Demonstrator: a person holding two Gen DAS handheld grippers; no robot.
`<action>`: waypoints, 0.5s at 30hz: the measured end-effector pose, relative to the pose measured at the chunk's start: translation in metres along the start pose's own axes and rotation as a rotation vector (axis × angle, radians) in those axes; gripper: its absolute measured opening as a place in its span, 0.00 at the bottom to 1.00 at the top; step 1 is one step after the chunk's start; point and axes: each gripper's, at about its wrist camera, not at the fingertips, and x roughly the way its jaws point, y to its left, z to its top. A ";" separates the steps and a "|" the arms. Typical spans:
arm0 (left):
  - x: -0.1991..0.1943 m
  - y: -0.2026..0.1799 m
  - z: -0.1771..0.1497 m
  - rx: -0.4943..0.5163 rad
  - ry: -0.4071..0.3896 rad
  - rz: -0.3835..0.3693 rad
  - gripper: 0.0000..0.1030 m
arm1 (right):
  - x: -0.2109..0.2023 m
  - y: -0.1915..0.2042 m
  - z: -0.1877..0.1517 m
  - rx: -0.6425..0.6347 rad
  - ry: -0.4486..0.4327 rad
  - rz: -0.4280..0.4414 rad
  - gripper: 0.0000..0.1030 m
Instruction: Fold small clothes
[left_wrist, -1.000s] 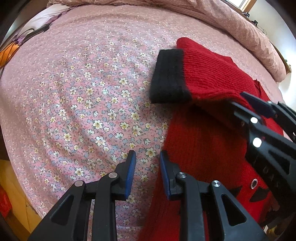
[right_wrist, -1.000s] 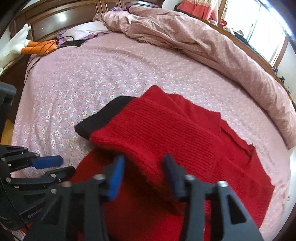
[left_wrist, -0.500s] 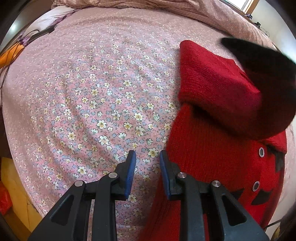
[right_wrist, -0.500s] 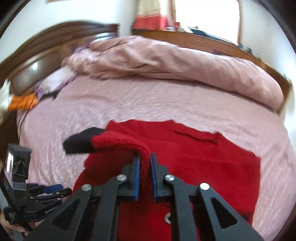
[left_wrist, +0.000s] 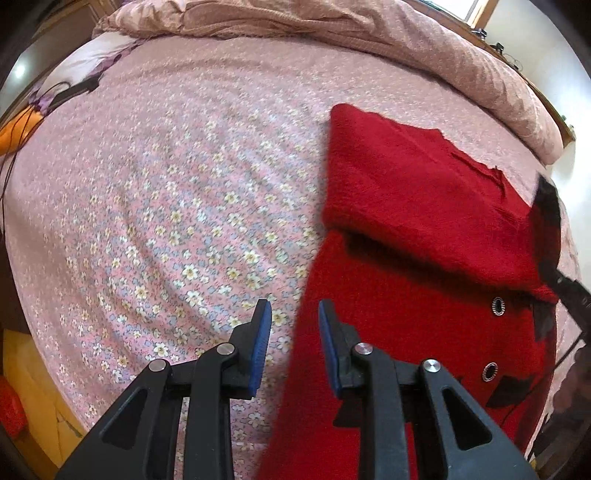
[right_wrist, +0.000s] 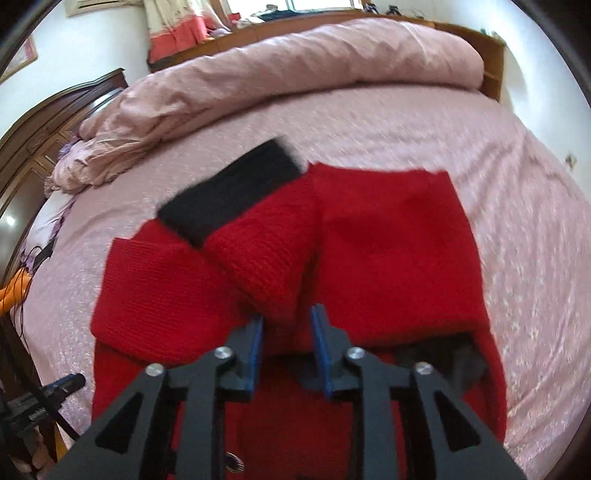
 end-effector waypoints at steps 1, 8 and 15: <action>-0.001 -0.004 0.003 0.009 -0.002 0.000 0.19 | 0.000 -0.003 -0.002 0.004 0.007 0.001 0.29; 0.002 -0.028 0.013 0.081 -0.016 -0.019 0.19 | -0.012 -0.038 -0.015 0.051 0.040 0.002 0.38; 0.002 -0.060 0.033 0.177 -0.048 -0.032 0.19 | -0.040 -0.065 -0.024 0.062 0.044 0.003 0.38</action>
